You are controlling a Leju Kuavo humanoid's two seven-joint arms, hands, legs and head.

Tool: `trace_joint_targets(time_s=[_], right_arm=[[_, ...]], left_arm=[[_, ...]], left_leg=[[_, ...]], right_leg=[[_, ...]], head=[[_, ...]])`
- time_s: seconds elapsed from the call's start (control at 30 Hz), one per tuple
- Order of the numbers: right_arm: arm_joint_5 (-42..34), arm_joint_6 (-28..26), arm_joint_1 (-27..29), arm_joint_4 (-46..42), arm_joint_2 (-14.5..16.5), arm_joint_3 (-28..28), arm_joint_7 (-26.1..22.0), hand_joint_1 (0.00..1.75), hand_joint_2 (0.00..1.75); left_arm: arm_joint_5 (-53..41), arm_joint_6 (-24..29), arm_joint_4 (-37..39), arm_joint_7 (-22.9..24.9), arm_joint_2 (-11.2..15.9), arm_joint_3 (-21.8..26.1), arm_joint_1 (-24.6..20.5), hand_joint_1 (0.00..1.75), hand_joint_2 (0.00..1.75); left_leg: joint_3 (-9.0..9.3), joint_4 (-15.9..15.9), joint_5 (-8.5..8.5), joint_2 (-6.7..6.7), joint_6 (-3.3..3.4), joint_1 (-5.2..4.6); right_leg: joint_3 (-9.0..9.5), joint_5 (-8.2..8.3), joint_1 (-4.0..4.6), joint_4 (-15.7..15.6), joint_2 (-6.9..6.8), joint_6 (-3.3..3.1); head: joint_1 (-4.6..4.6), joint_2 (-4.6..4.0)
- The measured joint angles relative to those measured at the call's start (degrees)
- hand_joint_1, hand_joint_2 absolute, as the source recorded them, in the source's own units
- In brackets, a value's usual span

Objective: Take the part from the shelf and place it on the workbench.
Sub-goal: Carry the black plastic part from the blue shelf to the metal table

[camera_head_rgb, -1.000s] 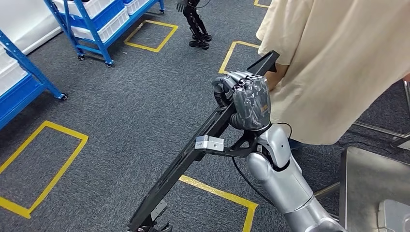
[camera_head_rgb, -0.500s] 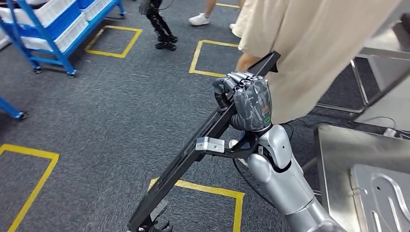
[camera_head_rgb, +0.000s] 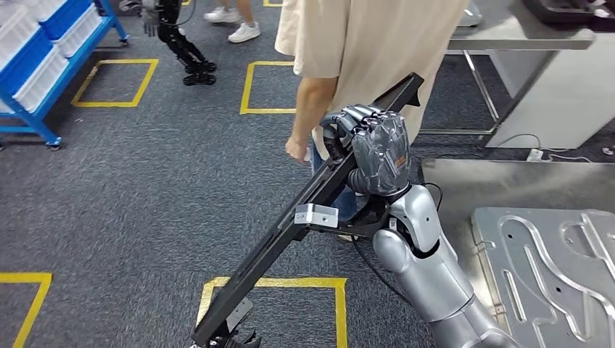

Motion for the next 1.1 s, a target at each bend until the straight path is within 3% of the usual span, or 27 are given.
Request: trace_joint_targets(time_s=[0.03, 0.07, 0.13, 0.2, 0.27, 0.3, 0.37, 0.43, 0.5, 0.53, 0.57, 0.63, 0.7, 0.73, 0.8, 0.87, 0.93, 1.0, 1.03, 1.1], right_arm=[[0.0, 0.0, 0.0, 0.0, 0.0, 0.0, 0.0, 1.75, 1.75], [0.0, 0.0, 0.1, 0.0, 0.0, 0.0, 0.0, 1.75, 1.75], [0.0, 0.0, 0.0, 0.0, 0.0, 0.0, 0.0, 1.75, 1.75], [0.0, 0.1, 0.0, -0.1, 0.0, 0.0, 0.1, 1.75, 1.75], [0.0, 0.1, 0.0, -0.2, -0.1, 0.0, 0.1, 1.75, 1.75], [0.0, 0.1, 0.0, -0.2, -0.1, 0.0, 0.2, 1.75, 1.75], [0.0, 0.1, -0.1, -0.3, -0.1, 0.0, 0.2, 1.75, 1.75], [0.0, 0.1, -0.2, -0.3, -0.2, 0.0, 0.3, 1.75, 1.75], [0.0, 0.1, 0.0, -0.3, -0.2, 0.0, 0.3, 1.75, 1.75], [0.0, 0.1, 0.1, -0.3, -0.3, 0.0, 0.3, 1.75, 1.75], [0.0, 0.1, 0.1, -0.3, -0.3, 0.0, 0.3, 1.75, 1.75], [0.1, 0.2, 0.0, -0.3, -0.3, 0.0, 0.4, 1.75, 1.75], [0.2, 0.2, -0.2, -0.3, -0.4, 0.1, 0.4, 1.75, 1.75], [0.3, 0.2, -0.2, -0.3, -0.4, 0.1, 0.4, 1.75, 1.75], [0.4, 0.2, -0.1, -0.3, -0.5, 0.1, 0.5, 1.75, 1.75], [0.5, 0.2, -0.1, -0.4, -0.6, 0.1, 0.5, 1.75, 1.75], [0.6, 0.2, 0.0, -0.4, -0.6, 0.1, 0.5, 1.75, 1.75], [0.7, 0.2, 0.3, -0.4, -0.6, 0.1, 0.5, 1.75, 1.75], [0.7, 0.2, 0.4, -0.3, -0.6, 0.1, 0.5, 1.75, 1.75], [0.7, 0.2, 0.6, -0.3, -0.6, 0.1, 0.5, 1.75, 1.75]], left_arm=[[0.0, 0.0, 0.0, 0.0, 0.0, 0.0, 0.1, 0.0, 1.75], [0.0, 0.0, 0.0, 0.0, 0.0, 0.0, 0.0, 0.0, 1.75], [0.0, 0.0, 0.0, 0.0, 0.0, 0.0, 0.0, 0.0, 1.75], [0.1, 0.1, 0.0, 0.0, 0.1, 0.0, 0.0, 0.0, 1.75], [0.2, 0.2, 0.0, 0.0, 0.0, 0.0, 0.0, 0.0, 1.75], [0.2, 0.3, 0.0, -0.1, 0.0, 0.0, -0.1, 0.0, 1.75], [0.2, 0.3, 0.0, -0.1, -0.1, 0.0, -0.2, 0.0, 1.75], [0.2, 0.3, 0.0, -0.1, -0.1, 0.0, -0.2, 0.0, 1.75], [0.2, 0.3, 0.0, 0.0, -0.1, 0.0, 0.0, 0.0, 1.75], [0.2, 0.3, 0.0, 0.0, -0.1, 0.0, 0.1, 0.0, 1.75], [0.2, 0.3, 0.0, 0.0, -0.1, 0.0, 0.1, 0.0, 1.75], [0.2, 0.2, 0.0, 0.0, -0.1, 0.0, 0.1, 0.0, 1.75], [0.3, 0.1, 0.0, -0.1, -0.2, 0.0, 0.1, 0.0, 1.75], [0.3, 0.1, 0.0, -0.1, -0.2, 0.0, 0.1, 0.0, 1.75], [0.3, 0.0, 0.0, -0.1, -0.2, 0.0, 0.1, 0.0, 1.75], [0.3, 0.0, 0.0, -0.1, -0.2, 0.0, 0.1, 0.0, 1.75], [0.3, 0.0, 0.0, -0.1, -0.1, 0.0, 0.3, 0.0, 1.75], [0.2, 0.0, 0.0, -0.1, 0.0, 0.0, 0.7, 0.0, 1.75], [0.2, 0.0, 0.0, -0.1, 0.1, 0.0, 0.8, 0.0, 1.75], [0.2, 0.0, 0.0, -0.2, 0.1, 0.0, 0.9, 0.0, 1.75]], left_leg=[[0.27, -0.8, 1.22, -0.11, 0.06, 0.01], [1.5, -3.6, 3.26, -0.39, 0.2, 0.03], [4.7, -10.9, 6.65, -2.61, 0.6, 0.23], [6.22, -14.5, 7.37, -4.49, 0.92, 0.3], [6.36, -15.0, 7.41, -3.91, 1.32, 0.27], [6.43, -15.3, 7.66, -3.26, 1.67, 0.33], [6.61, -16.0, 8.12, -1.84, 2.47, 0.56], [6.63, -16.1, 8.2, -0.38, 2.87, 0.41], [6.58, -16.1, 8.09, 1.16, 2.91, 0.34], [6.59, -16.0, 8.0, 1.91, 2.87, 0.33], [6.65, -16.0, 7.87, 2.61, 2.76, 0.33], [6.87, -15.8, 7.51, 3.87, 2.36, 0.16], [7.06, -15.7, 7.2, 4.99, 1.83, -0.17], [7.15, -15.7, 7.1, 5.61, 1.56, -0.34], [7.4, -15.6, 6.67, 6.21, 0.96, -0.3], [6.59, -13.1, 4.64, 3.81, 0.43, -0.05], [3.68, -6.6, 1.1, 0.75, 0.21, 0.16], [0.68, -0.5, -0.79, -0.01, 0.09, 0.21], [0.29, 0.0, -0.14, -0.09, 0.06, 0.24], [2.33, -5.1, 3.81, -0.67, 0.12, 0.41]], right_leg=[[-0.04, 0.0, 0.01, 0.1, 0.82, 0.0], [-0.04, -0.01, 0.0, 0.3, 1.63, 0.03], [-0.25, -0.03, 0.0, 0.6, 3.11, 0.25], [-0.87, 0.22, -0.14, 0.8, 4.42, 0.88], [-1.4, 0.66, -0.32, 0.7, 5.63, 1.71], [-1.63, 0.56, -0.3, 0.8, 5.35, 2.04], [-3.07, -1.39, -0.11, 3.7, 2.76, 2.57], [-6.15, -4.97, -0.23, 10.4, -0.35, 2.94], [-8.33, -6.5, -0.48, 15.3, -1.42, 3.26], [-8.03, -5.75, -0.58, 15.0, -1.73, 3.34], [-6.62, -4.18, -0.63, 12.6, -2.17, 3.32], [-2.45, -1.11, -0.24, 5.1, -4.53, 2.92], [-0.3, -0.26, 0.43, 0.9, -6.45, 2.26], [-0.29, -0.44, 0.74, 0.5, -6.5, 1.97], [-0.36, -0.26, 0.54, 0.3, -5.05, 1.4], [-0.17, 0.01, 0.13, -0.1, -3.68, 0.72], [-0.11, 0.12, -0.04, -0.2, -2.29, 0.22], [-0.17, 0.1, -0.01, -0.1, -0.66, 0.09], [-0.17, 0.09, -0.01, 0.0, 0.23, 0.09], [-0.17, 0.01, -0.1, 0.4, 1.96, 0.22]], head=[[0.01, 0.0], [0.01, 0.0], [0.03, 0.0], [0.02, 0.0], [0.02, 0.0], [0.05, 0.0], [0.32, 0.0], [0.56, 0.0], [0.56, 0.0], [0.56, 0.0], [0.57, 0.0], [0.58, 0.0], [0.56, 0.0], [0.55, 0.0], [0.54, 0.0], [0.52, 0.0], [0.52, 0.0], [0.52, 0.0], [0.51, 0.0], [0.51, 0.0]])
